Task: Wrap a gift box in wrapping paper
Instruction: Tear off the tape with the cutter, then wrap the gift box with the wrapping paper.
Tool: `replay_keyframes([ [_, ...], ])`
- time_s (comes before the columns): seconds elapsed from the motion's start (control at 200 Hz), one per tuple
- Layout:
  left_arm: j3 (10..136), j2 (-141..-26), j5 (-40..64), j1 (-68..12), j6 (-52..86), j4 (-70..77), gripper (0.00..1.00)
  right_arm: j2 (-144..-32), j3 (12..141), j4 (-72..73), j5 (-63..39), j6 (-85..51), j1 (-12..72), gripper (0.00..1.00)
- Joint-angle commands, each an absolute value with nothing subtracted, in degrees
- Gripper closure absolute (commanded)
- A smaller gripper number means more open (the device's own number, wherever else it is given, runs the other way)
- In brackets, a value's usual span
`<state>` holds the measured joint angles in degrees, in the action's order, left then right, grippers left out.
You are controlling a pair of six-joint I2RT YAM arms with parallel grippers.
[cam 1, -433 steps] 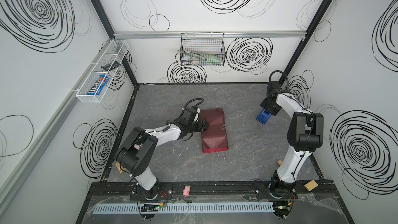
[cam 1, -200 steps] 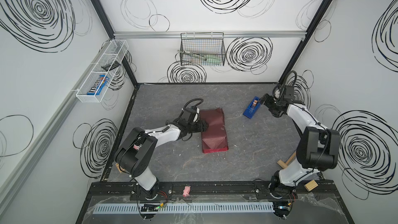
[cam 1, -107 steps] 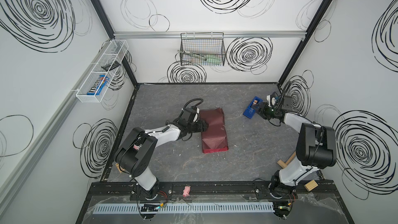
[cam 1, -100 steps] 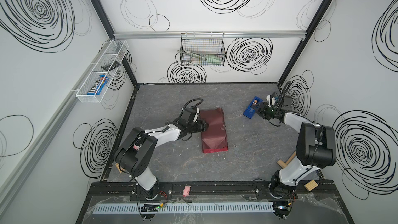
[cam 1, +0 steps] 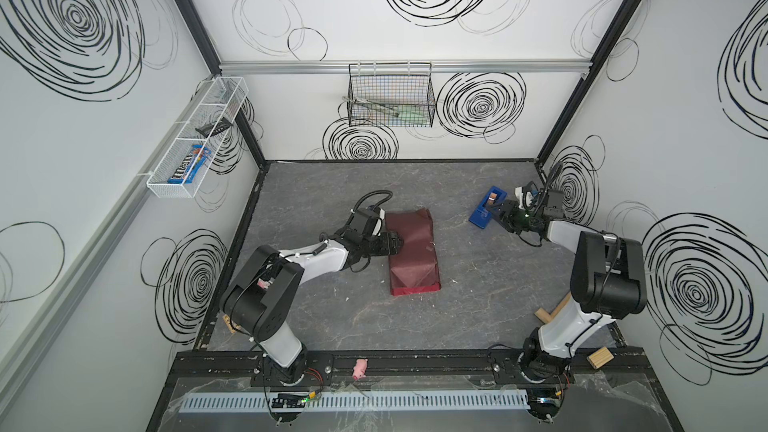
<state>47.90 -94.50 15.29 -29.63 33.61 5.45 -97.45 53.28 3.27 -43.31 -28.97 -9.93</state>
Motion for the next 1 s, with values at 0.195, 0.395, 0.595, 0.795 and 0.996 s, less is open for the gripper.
replay_keyframes([
  [0.195,49.9,-84.0,16.3,-27.8,29.2,-2.7,0.04,-82.3,51.8,-8.2,-33.1,-18.9,0.5,0.31],
  [0.395,48.3,-78.1,17.3,-26.0,24.8,-14.0,0.04,-78.3,52.4,-12.7,-28.4,-13.9,12.9,0.24],
  [0.595,38.9,-69.3,18.0,-27.8,27.5,-15.2,0.04,-81.9,55.8,-18.0,-23.9,-12.1,22.7,0.26],
  [0.795,33.9,-65.7,15.9,-34.0,32.8,-12.4,0.06,-84.4,55.1,-18.0,-17.0,-14.9,27.1,0.28],
  [0.996,32.4,-66.4,14.3,-38.1,36.3,-8.8,0.11,-86.0,53.0,-15.5,-14.4,-16.2,28.6,0.27],
])
